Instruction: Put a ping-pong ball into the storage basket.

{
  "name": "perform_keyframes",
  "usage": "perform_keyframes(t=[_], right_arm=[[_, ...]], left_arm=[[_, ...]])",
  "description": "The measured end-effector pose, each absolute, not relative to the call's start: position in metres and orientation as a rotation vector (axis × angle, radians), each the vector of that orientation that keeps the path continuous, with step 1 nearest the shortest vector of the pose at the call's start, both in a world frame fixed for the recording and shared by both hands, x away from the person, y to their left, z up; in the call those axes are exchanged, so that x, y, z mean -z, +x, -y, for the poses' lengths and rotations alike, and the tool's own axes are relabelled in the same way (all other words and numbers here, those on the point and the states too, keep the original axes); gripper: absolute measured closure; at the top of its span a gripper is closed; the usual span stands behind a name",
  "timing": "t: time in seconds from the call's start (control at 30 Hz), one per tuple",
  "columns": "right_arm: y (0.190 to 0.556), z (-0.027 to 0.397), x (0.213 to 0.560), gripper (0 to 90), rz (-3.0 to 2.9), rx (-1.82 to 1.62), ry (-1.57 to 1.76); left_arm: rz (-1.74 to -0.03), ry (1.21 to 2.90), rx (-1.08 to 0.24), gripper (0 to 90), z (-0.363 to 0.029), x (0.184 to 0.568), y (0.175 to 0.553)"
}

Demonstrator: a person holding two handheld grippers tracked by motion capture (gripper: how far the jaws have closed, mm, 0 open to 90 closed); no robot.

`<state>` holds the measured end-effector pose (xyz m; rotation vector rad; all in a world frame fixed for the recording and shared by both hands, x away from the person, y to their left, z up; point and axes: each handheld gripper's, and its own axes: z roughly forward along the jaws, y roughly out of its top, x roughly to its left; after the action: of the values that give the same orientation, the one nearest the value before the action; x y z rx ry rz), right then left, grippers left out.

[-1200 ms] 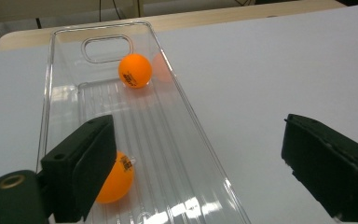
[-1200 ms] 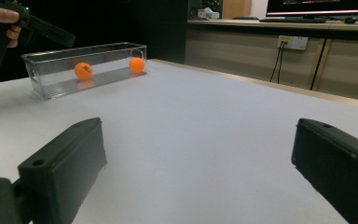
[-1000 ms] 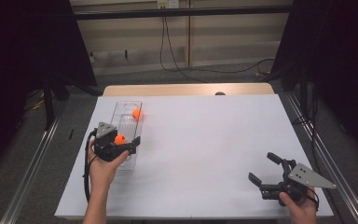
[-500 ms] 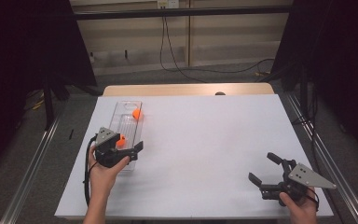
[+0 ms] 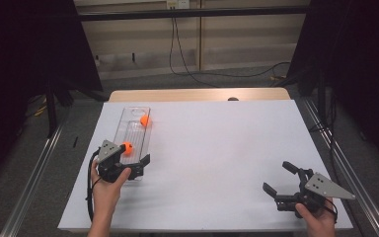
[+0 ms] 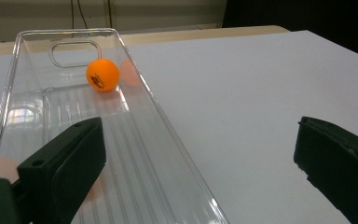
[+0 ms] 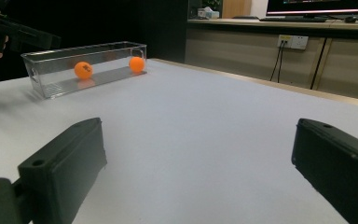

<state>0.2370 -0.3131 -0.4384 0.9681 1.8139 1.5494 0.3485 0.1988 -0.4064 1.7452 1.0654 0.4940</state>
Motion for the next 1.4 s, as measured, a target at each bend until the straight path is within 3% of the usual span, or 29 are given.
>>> perform_keyframes(t=[1.4], right_arm=[[0.237, 0.313, 0.438, 2.4, -1.813, -1.55, 0.968]], left_arm=[[-0.979, 1.706, -0.55, 2.5, -0.219, 0.42, 0.325]])
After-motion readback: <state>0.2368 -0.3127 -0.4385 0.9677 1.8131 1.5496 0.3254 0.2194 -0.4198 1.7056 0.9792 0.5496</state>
